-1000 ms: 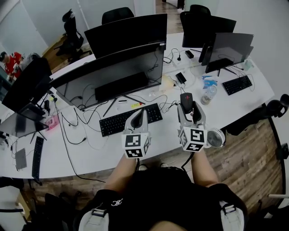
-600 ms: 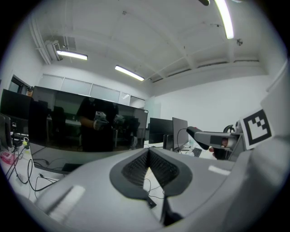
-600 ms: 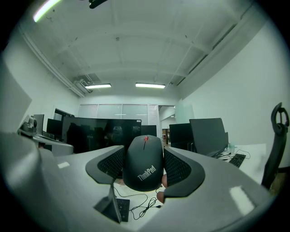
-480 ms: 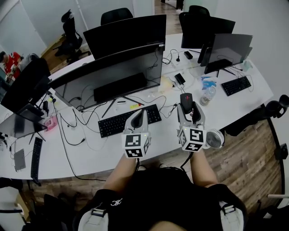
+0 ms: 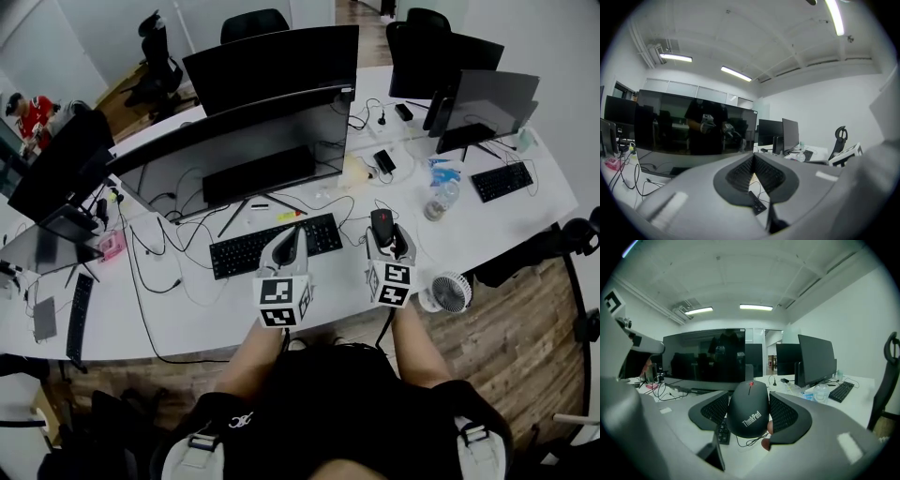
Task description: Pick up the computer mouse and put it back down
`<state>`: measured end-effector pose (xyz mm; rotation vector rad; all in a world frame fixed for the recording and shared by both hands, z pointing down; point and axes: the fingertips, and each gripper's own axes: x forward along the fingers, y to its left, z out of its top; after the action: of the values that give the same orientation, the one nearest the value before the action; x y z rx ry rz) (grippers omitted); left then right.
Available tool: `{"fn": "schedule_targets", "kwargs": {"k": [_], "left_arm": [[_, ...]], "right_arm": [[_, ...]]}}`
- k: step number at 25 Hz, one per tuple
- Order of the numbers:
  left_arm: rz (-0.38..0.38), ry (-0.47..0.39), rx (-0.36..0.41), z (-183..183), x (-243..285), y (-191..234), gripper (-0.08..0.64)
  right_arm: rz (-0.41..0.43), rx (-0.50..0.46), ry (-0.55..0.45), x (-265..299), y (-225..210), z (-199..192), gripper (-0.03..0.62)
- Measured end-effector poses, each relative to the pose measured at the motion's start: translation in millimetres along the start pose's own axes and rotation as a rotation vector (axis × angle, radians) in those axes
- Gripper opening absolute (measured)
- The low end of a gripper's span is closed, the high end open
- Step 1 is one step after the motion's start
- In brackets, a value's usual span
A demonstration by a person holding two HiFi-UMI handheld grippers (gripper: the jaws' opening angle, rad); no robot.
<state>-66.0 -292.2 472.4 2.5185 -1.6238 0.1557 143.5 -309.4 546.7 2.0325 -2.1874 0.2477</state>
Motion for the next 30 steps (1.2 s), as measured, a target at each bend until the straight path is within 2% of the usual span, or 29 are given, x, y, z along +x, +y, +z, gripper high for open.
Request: {"fn": "schedule_targets", "kwargs": {"k": [14,18,25,30], "left_arm": [[0.053,0.042,0.013,-14.1,-8.8,14.4,0.054],[0.059,0.049,0.020,-15.8,-9.5,17.4,0.054],[0.062,0.052,0.019,-18.1,-9.1,21.3,0.054],[0.058,0.055,0.017,-19.5,-8.3,21.1,0.054]], "right_arm": [[-0.038,-0.013,0.359,40.6,-12.0,-165.3,0.270],[-0.049,0.016,0.462,41.1,-10.1,-204.7,0.270],[-0.040,0.039,0.543,42.6,-11.7,-241.0,0.272],[-0.038,0.037,0.517,42.9,-11.6,-237.0,0.270]]}}
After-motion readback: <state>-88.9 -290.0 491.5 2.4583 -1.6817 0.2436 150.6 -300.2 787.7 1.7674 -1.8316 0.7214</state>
